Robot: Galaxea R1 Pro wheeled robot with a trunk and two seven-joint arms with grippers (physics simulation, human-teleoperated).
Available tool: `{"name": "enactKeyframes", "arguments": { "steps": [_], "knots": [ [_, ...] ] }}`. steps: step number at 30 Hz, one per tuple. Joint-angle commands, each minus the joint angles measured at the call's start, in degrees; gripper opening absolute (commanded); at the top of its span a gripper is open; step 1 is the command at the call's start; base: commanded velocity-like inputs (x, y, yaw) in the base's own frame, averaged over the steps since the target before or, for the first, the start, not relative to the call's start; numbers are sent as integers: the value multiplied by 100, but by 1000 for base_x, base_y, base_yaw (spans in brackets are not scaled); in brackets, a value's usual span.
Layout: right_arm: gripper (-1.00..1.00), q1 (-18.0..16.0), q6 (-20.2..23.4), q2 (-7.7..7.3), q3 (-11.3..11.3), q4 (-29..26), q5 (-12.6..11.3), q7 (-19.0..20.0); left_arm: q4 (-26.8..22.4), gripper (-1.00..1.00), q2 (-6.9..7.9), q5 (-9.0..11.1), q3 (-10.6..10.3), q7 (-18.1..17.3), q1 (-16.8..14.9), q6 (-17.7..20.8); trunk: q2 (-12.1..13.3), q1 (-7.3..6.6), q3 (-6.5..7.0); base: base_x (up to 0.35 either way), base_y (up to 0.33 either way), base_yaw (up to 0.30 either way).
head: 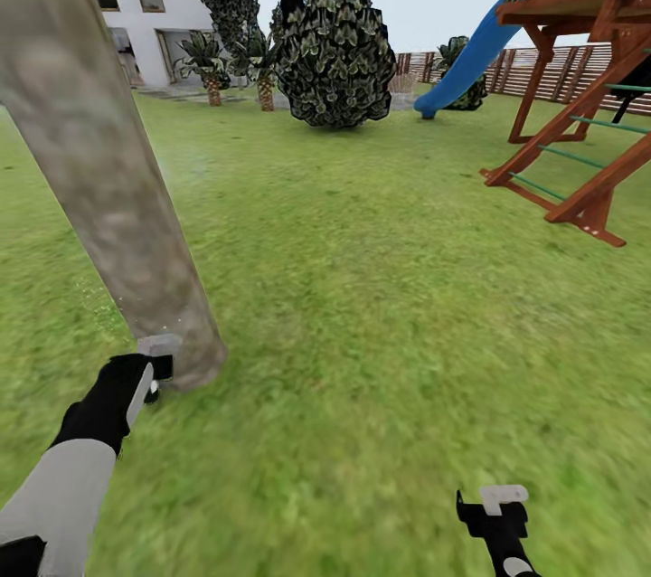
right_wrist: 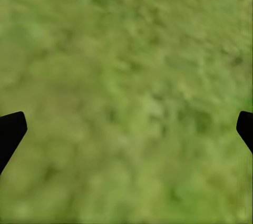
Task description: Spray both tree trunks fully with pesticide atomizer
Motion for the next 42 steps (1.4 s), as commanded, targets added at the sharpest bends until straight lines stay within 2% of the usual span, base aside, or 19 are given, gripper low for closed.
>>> {"name": "enactKeyframes", "arguments": {
  "steps": [1,3,4,6,7,10,12,15,19,31,37,42],
  "knots": [
    [100,-4,-18,-5,-46,4,57,-16,-75,-100,146,-22,19,-182,-25,133,-2,-1,-5,0,0,0],
    [100,-4,-21,-8,-46,-1,56,-16,-91,-100,518,-31,39,-696,-29,173,-2,-1,-5,0,0,0],
    [100,-4,-22,-8,-46,-1,56,-17,-90,-100,617,-40,42,-825,-29,177,-2,-1,-5,0,0,0],
    [100,-4,-19,-8,-46,-2,56,-22,-87,-100,699,-66,42,-925,-22,180,-2,-1,-5,0,0,37],
    [100,-4,-20,-8,-46,-2,56,-24,-85,-100,702,-65,21,-952,-27,181,-2,-1,-5,0,0,223],
    [100,-4,-18,-8,-46,-2,56,-24,-115,-100,591,-26,-11,-960,-71,209,-2,-1,-5,0,0,265],
    [100,-4,-18,-8,-46,-2,56,-24,-128,-100,513,-17,-15,-966,-300,485,-2,-1,-5,0,0,276],
    [100,-4,-18,-8,-46,-2,56,-24,-133,-100,482,-16,-17,-970,-514,581,-2,-1,-5,0,0,196],
    [100,-4,-18,-15,-46,-2,56,-24,-128,-100,550,-16,-2,-970,-504,589,-2,-1,-5,0,-22,20],
    [100,-4,-18,-11,-46,-2,56,-24,-115,-100,523,-82,-47,-961,-477,583,-2,-1,-5,103,-246,2],
    [100,-4,-18,5,-41,-2,56,-24,-34,-100,565,-90,-4,-937,-456,568,-2,-1,-5,205,-225,230],
    [100,-4,-20,7,-44,-2,56,-22,-27,-100,522,-80,-22,-925,-451,563,-2,-1,-5,106,-256,221]
  ]
}}
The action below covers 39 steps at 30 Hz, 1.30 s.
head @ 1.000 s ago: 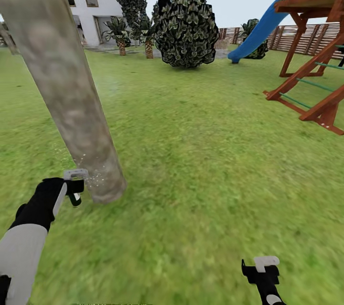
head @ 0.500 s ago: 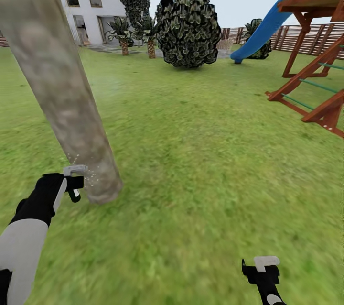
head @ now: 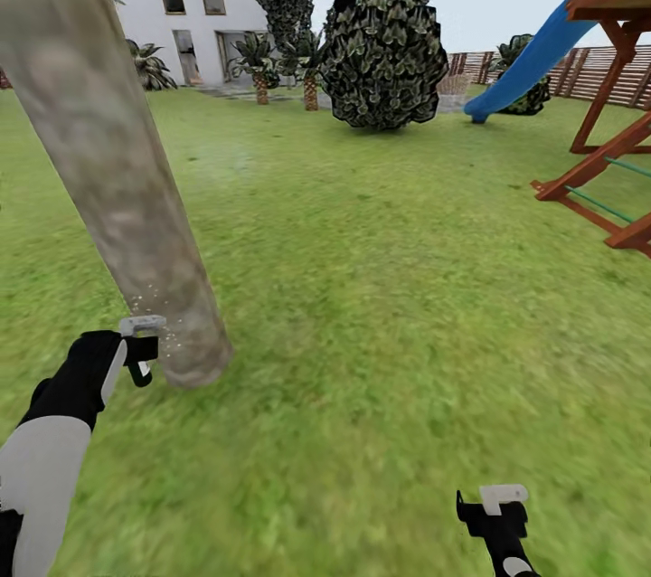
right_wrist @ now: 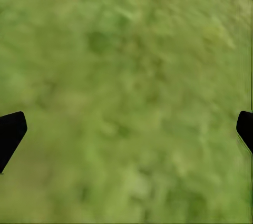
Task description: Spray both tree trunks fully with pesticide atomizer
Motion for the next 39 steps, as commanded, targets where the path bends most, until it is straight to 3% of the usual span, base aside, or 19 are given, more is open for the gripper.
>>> {"name": "enactKeyframes", "arguments": {
  "steps": [1,23,34,39],
  "knots": [
    [100,-3,-15,0,-45,6,60,-11,-4,-100,-7,-50,14,-25,-4,25,-2,-1,-5,14,-269,24],
    [100,-3,-14,-14,-48,6,60,-15,-54,-100,-10,-52,12,-13,32,33,-2,-1,-5,38,-271,4],
    [100,-3,-14,3,-44,6,60,-16,-80,-100,-10,-63,-2,-13,31,33,-2,-1,-5,201,-215,242],
    [100,-3,-14,-14,-49,6,60,-16,-81,-100,-10,-66,7,-13,31,33,-2,-1,-5,134,-249,24]
  ]
}}
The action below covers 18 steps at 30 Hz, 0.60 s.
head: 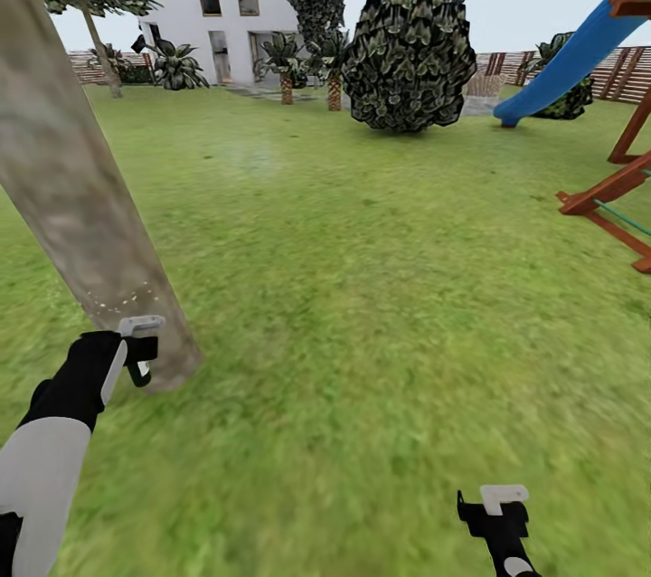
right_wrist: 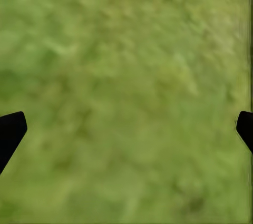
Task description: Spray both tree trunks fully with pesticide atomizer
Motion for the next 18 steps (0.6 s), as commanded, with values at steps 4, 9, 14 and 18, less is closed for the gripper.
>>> {"name": "enactKeyframes", "arguments": {
  "steps": [4,9,14,18],
  "knots": [
    [100,-4,-16,1,-46,7,60,-7,116,-100,29,-42,75,-7,148,-17,-2,0,-5,123,-252,0],
    [100,-4,-16,9,-44,7,60,-12,175,-100,225,-49,518,-10,614,-109,-2,0,-5,114,-255,102],
    [100,-4,-17,18,-38,7,60,-12,234,-100,119,-35,584,-3,638,-176,-2,0,-5,129,-254,268],
    [100,-4,-16,18,-38,7,60,-12,245,-100,102,-49,606,-2,638,-175,-2,0,-5,220,-203,276]
  ]
}}
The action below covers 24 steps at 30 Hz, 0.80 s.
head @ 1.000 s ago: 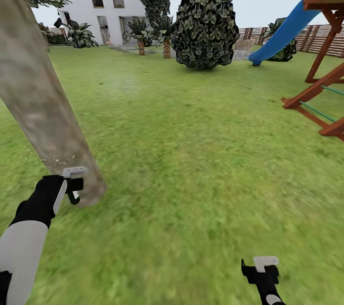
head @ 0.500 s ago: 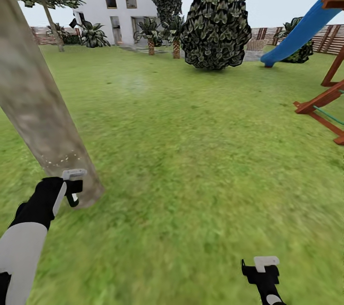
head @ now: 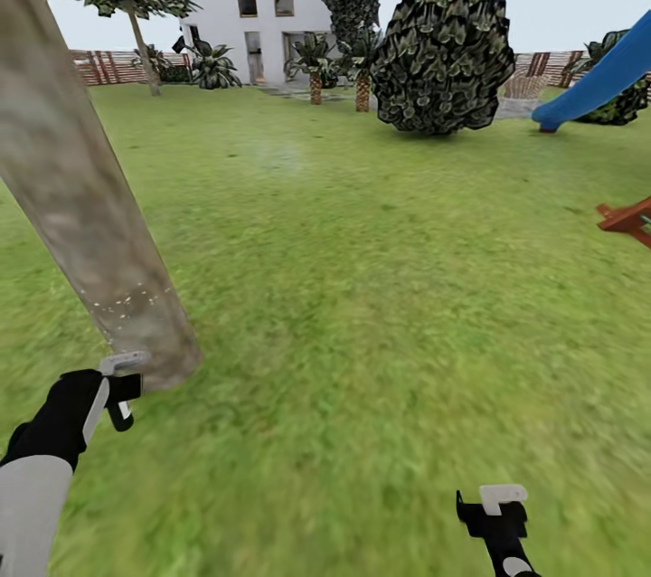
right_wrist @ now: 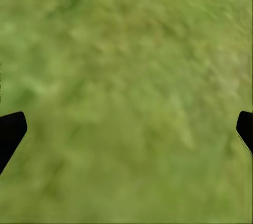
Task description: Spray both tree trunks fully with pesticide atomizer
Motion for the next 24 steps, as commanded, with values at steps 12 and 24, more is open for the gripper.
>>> {"name": "enactKeyframes", "arguments": {
  "steps": [12,24],
  "knots": [
    [100,-2,-17,0,-47,5,61,-13,550,-100,-74,-29,-15,60,-12,-570,-2,2,-5,244,-177,276],
    [100,-2,-17,0,-47,5,61,-8,537,-100,-137,-58,-35,97,-8,-610,-2,2,-5,125,-226,114]
  ]
}}
